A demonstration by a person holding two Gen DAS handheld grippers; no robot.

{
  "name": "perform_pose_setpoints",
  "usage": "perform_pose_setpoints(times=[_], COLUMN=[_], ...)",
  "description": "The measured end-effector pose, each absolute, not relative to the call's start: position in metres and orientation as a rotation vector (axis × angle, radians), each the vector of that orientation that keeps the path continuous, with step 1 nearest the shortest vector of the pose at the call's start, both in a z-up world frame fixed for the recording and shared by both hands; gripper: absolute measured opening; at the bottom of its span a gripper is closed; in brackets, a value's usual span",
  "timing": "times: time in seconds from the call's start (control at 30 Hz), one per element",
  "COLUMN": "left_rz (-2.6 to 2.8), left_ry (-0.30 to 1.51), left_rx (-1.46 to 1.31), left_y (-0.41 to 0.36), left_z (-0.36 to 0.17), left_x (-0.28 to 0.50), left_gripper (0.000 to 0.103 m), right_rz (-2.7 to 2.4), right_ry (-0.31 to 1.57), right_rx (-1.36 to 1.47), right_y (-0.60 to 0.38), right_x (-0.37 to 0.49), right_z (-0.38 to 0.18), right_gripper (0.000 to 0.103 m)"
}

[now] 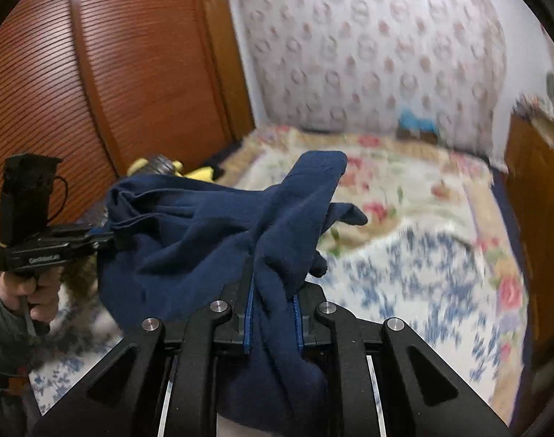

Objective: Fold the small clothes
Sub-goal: 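Grasp the folded shirt with both grippers and carry it to the clothes stack, then place the folded shirt on the stack beside the yellow plush and release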

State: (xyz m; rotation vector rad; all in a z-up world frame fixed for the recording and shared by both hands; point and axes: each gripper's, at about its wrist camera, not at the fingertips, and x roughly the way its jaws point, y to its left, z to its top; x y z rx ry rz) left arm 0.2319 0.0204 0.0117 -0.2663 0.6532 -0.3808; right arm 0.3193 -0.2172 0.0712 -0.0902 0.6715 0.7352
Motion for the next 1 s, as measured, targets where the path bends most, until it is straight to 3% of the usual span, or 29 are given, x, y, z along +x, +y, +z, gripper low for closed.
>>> perform_pose_setpoints(times=[0.33,0.67,0.73,0.83,0.9,1.0], left_rz=[-0.139,0.06,0.062,0.067,0.089,0.07], left_ry=[0.536,0.646,0.662,0.657,0.635,0.599], left_rx=[-0.326,-0.419,-0.415,-0.389,-0.347,-0.308], left_y=[0.119,0.185,0.186,0.183,0.181,0.175], left_z=[0.042,-0.021,-0.027,-0.024,-0.017,-0.008], left_x=[0.141,0.116,0.121,0.115,0.108,0.1], left_gripper=[0.009,0.009,0.012,0.026,0.039,0.046], right_rz=[0.967,1.084,1.061,0.988,0.953,0.922], right_ry=[0.513,0.547,0.572,0.606,0.615,0.609], right_rx=[-0.361,-0.6,-0.584,-0.537,-0.53,-0.491], right_y=[-0.062,0.129,0.144,0.144,0.136,0.114], right_x=[0.314,0.327,0.334,0.34,0.334,0.323], right_z=[0.16,0.13,0.118,0.102,0.096,0.098], right_gripper=[0.014,0.014,0.018,0.038,0.04,0.046])
